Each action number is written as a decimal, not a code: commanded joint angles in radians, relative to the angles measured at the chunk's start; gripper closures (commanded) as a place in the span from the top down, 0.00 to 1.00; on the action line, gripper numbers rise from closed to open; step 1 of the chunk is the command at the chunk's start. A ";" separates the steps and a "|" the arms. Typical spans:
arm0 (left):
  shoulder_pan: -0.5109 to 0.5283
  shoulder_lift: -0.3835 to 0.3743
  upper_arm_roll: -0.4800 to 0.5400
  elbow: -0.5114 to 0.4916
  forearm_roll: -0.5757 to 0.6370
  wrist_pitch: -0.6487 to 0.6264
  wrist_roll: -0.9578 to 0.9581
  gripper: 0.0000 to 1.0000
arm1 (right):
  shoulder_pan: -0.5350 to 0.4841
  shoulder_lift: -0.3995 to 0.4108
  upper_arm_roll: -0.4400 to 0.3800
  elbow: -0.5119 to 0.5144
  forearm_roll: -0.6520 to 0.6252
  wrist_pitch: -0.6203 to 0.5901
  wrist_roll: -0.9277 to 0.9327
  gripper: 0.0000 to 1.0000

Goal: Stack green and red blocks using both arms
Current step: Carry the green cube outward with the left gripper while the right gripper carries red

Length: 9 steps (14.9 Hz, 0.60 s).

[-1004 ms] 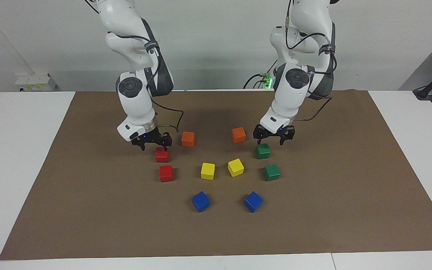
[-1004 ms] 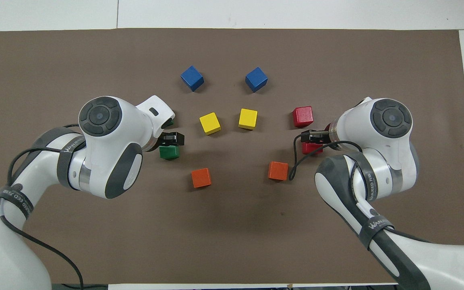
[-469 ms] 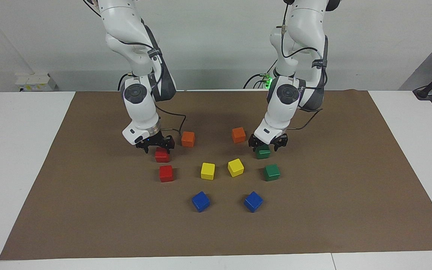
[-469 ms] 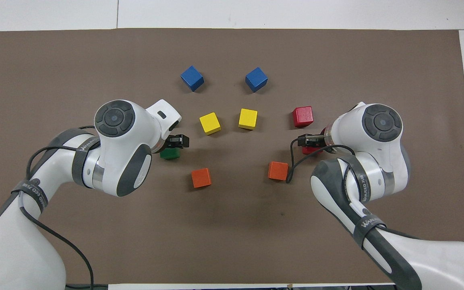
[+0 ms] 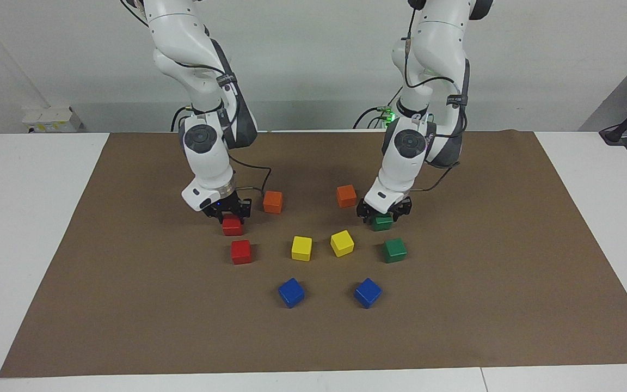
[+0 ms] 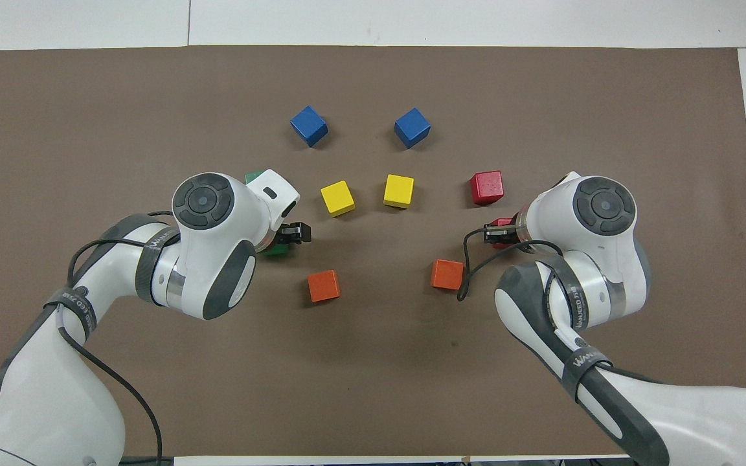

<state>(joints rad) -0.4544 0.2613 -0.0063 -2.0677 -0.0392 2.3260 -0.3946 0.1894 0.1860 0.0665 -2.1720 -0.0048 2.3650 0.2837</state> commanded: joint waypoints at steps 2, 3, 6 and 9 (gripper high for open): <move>-0.023 -0.010 0.020 -0.026 0.002 0.027 -0.017 0.84 | -0.070 0.023 -0.002 0.170 -0.001 -0.197 -0.127 0.00; -0.023 -0.010 0.022 -0.029 0.002 0.029 -0.018 0.64 | -0.093 0.039 -0.002 0.225 -0.003 -0.243 -0.174 0.00; -0.023 -0.016 0.020 -0.042 0.036 0.013 -0.015 0.00 | -0.200 0.059 -0.002 0.244 -0.017 -0.199 -0.351 0.00; -0.021 -0.023 0.022 -0.038 0.036 0.006 -0.013 0.00 | -0.267 0.062 -0.004 0.225 -0.030 -0.169 -0.452 0.00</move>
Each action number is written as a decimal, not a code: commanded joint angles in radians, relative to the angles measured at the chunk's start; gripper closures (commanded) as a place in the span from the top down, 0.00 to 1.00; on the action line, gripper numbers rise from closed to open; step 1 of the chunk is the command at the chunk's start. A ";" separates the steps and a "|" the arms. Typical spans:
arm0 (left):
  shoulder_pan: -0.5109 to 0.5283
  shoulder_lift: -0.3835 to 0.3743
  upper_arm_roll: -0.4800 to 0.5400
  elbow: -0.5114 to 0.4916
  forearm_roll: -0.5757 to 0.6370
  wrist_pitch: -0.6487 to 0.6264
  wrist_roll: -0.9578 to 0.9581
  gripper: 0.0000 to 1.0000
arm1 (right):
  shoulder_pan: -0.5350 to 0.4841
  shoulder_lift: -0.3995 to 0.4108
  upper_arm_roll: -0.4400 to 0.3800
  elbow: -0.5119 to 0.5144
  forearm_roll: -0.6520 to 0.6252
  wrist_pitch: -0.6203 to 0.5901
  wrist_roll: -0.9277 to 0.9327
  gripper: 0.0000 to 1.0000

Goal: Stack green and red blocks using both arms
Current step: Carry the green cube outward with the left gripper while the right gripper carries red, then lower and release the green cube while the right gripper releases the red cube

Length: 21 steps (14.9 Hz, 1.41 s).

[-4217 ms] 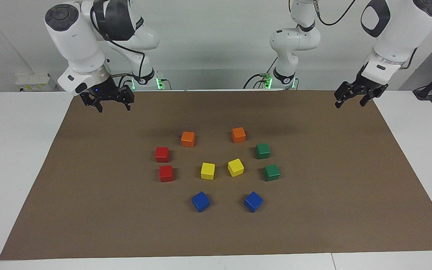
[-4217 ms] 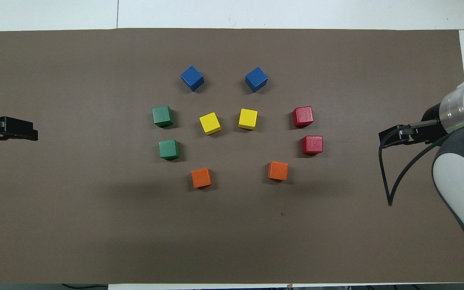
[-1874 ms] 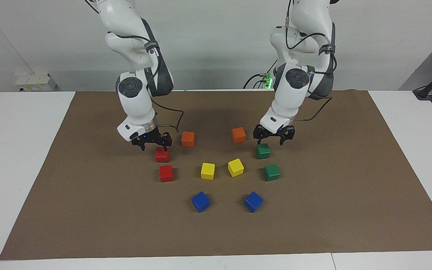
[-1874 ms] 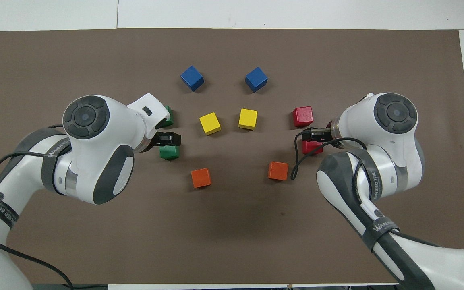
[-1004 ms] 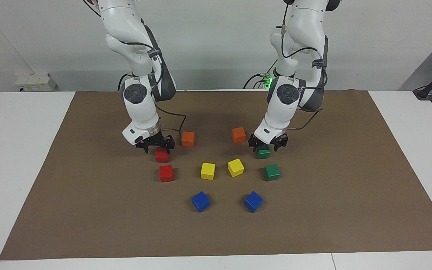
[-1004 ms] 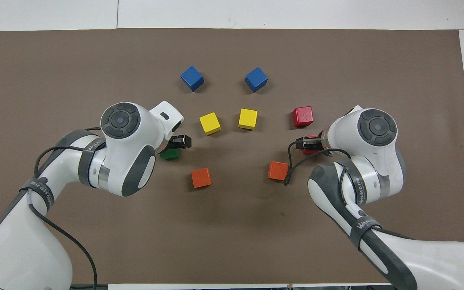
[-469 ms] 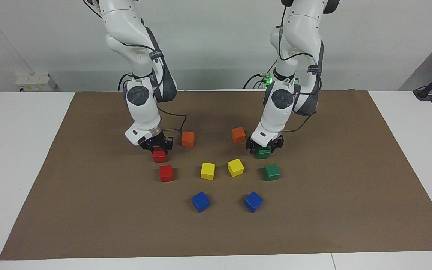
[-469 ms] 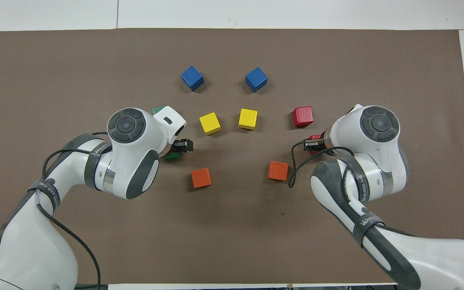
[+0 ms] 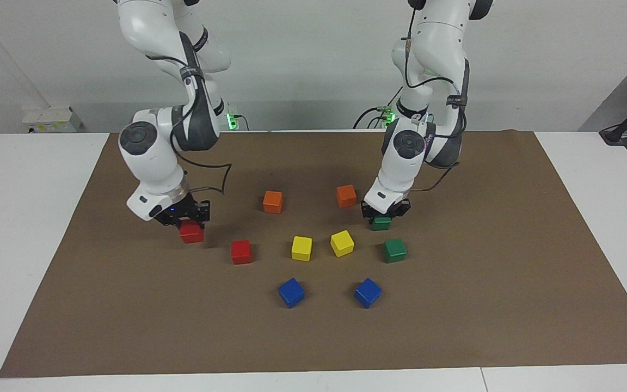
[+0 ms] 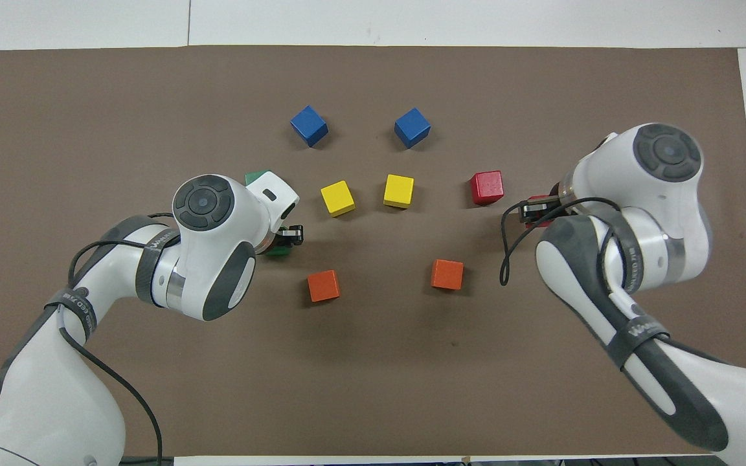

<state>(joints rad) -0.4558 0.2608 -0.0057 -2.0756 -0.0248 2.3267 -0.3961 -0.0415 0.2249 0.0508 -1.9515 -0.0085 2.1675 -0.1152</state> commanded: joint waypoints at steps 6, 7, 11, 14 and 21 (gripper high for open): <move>0.123 -0.188 0.023 0.051 0.020 -0.206 0.008 0.00 | -0.066 0.030 0.014 -0.038 -0.058 0.075 -0.057 0.00; 0.167 -0.219 0.021 0.060 0.013 -0.243 0.032 0.00 | -0.066 0.027 0.014 -0.047 -0.058 0.075 -0.052 0.00; 0.330 -0.321 0.026 0.063 -0.014 -0.337 0.222 0.00 | -0.077 0.017 0.014 -0.087 -0.056 0.118 -0.047 0.00; 0.457 -0.328 0.026 0.046 -0.014 -0.342 0.438 0.00 | -0.080 0.014 0.014 -0.099 -0.053 0.118 -0.044 0.00; 0.539 -0.302 0.029 -0.133 -0.014 -0.118 0.550 0.00 | -0.094 0.022 0.015 -0.109 -0.050 0.141 -0.044 0.00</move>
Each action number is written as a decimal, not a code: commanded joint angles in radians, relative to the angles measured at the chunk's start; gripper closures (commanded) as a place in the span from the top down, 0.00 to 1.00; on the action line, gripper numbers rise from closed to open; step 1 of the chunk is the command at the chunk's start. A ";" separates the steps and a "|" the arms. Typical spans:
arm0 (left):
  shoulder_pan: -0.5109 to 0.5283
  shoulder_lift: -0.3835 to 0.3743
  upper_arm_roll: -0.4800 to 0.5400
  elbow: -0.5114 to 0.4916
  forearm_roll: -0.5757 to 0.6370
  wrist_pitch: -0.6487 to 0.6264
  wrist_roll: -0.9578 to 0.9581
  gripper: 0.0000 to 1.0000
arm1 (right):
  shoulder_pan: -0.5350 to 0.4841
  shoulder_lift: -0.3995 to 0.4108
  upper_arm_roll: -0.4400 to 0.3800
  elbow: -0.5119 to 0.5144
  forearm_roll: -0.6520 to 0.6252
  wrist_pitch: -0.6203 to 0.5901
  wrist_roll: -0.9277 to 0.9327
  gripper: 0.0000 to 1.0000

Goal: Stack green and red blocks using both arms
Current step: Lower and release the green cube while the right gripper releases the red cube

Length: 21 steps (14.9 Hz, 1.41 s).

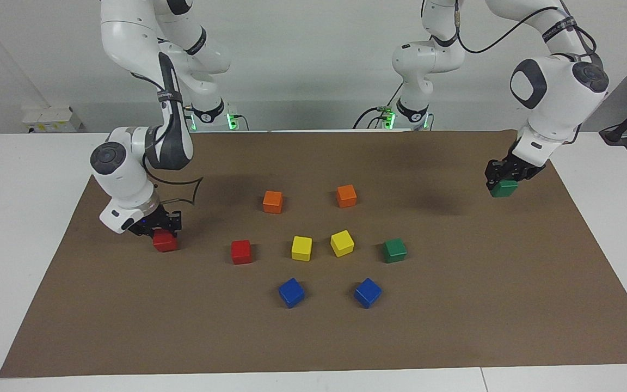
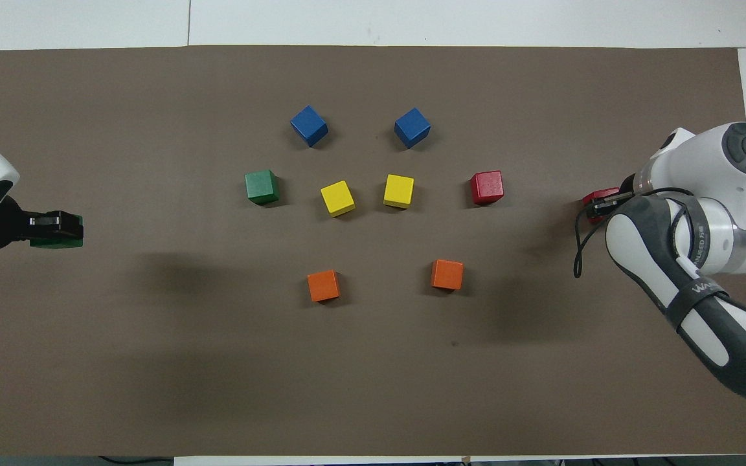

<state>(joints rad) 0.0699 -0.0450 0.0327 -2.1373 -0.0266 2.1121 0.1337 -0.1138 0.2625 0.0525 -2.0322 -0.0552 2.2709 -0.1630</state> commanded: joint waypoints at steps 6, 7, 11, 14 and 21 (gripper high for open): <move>0.037 0.096 -0.010 -0.112 -0.012 0.216 0.053 0.00 | -0.021 -0.011 0.012 -0.028 -0.003 0.044 0.020 0.00; 0.042 0.105 -0.010 -0.113 -0.012 0.223 0.069 0.00 | -0.021 -0.011 0.012 -0.031 -0.003 0.051 0.020 0.00; 0.070 0.140 -0.010 -0.122 -0.012 0.279 0.084 0.00 | -0.021 -0.011 0.012 -0.037 -0.003 0.055 0.017 1.00; 0.071 0.160 -0.010 -0.135 -0.012 0.308 0.080 0.00 | -0.020 -0.031 0.013 -0.010 -0.003 -0.026 0.014 1.00; 0.088 0.182 -0.010 -0.168 -0.012 0.367 0.084 0.00 | 0.066 -0.025 0.018 0.294 0.005 -0.357 0.127 1.00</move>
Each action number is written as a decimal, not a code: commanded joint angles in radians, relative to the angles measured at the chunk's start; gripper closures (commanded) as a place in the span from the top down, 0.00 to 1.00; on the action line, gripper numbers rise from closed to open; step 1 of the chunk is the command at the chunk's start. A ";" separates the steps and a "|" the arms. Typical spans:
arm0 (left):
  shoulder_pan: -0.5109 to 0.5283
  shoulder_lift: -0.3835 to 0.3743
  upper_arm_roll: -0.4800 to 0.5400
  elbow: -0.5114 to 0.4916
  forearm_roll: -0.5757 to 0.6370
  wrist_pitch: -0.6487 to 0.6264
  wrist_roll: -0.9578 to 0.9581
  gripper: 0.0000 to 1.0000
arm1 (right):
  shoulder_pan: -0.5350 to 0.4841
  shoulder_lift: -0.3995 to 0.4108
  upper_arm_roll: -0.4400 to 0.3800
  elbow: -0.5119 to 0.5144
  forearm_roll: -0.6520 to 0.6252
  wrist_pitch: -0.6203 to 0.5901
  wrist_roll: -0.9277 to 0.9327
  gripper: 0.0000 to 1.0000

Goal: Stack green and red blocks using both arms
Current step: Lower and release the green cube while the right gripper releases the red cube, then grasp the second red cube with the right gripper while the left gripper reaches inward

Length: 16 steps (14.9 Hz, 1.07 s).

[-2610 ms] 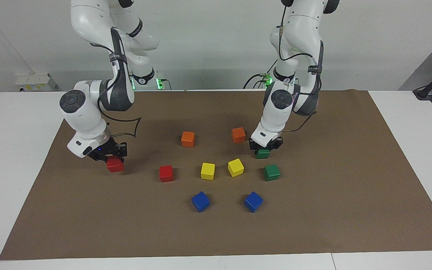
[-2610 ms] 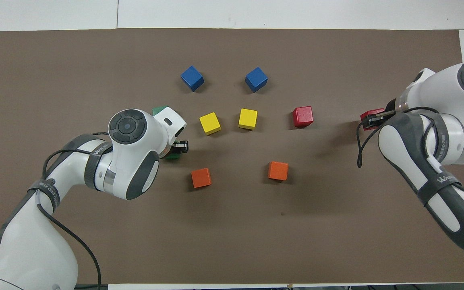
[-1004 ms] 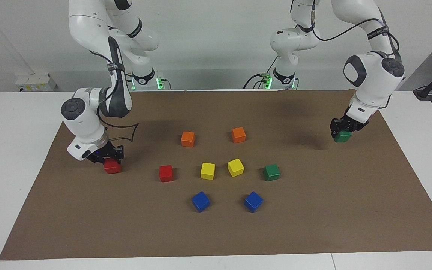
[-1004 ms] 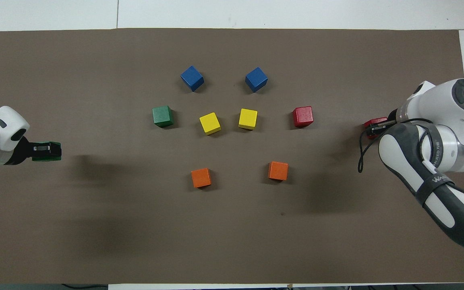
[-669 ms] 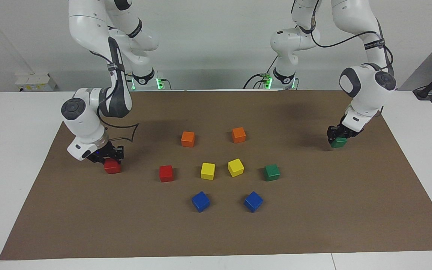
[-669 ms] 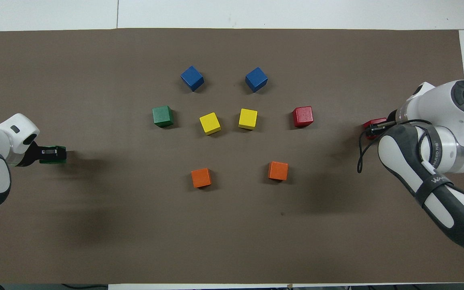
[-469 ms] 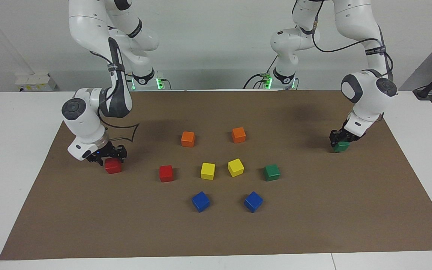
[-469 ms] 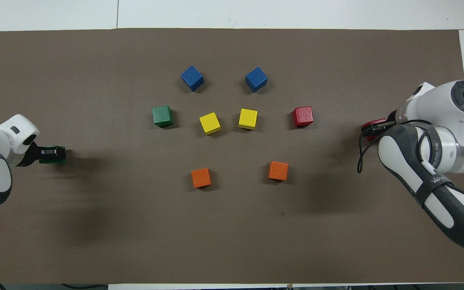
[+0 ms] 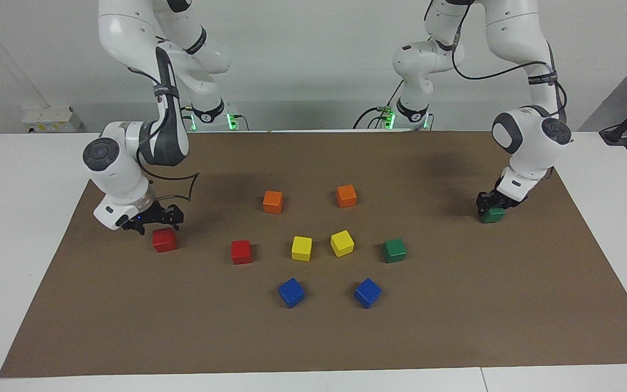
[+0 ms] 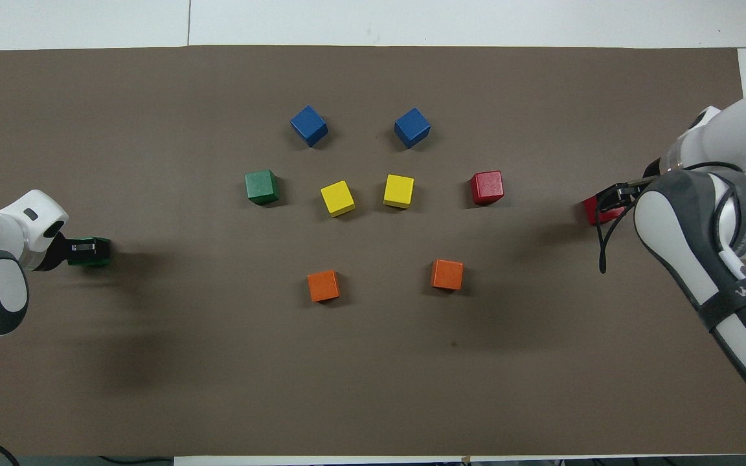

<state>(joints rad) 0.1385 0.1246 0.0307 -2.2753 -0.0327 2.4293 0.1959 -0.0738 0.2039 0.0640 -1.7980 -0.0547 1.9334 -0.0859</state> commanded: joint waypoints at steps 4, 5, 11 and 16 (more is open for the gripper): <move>0.019 0.015 -0.008 -0.021 -0.006 0.039 0.079 1.00 | 0.150 0.064 0.007 0.078 0.004 0.050 0.219 1.00; 0.019 0.015 -0.008 -0.020 -0.006 0.034 0.083 1.00 | 0.181 0.092 0.007 0.101 0.004 0.053 0.260 1.00; 0.003 0.015 -0.008 0.256 -0.004 -0.305 0.080 1.00 | 0.249 0.201 0.008 0.144 0.010 0.147 0.322 1.00; -0.144 0.033 -0.012 0.486 -0.004 -0.450 -0.051 1.00 | 0.279 0.227 0.008 0.088 0.012 0.248 0.330 1.00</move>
<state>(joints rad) 0.0718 0.1281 0.0107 -1.8586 -0.0330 2.0217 0.2292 0.2026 0.4249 0.0717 -1.6882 -0.0536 2.1424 0.2252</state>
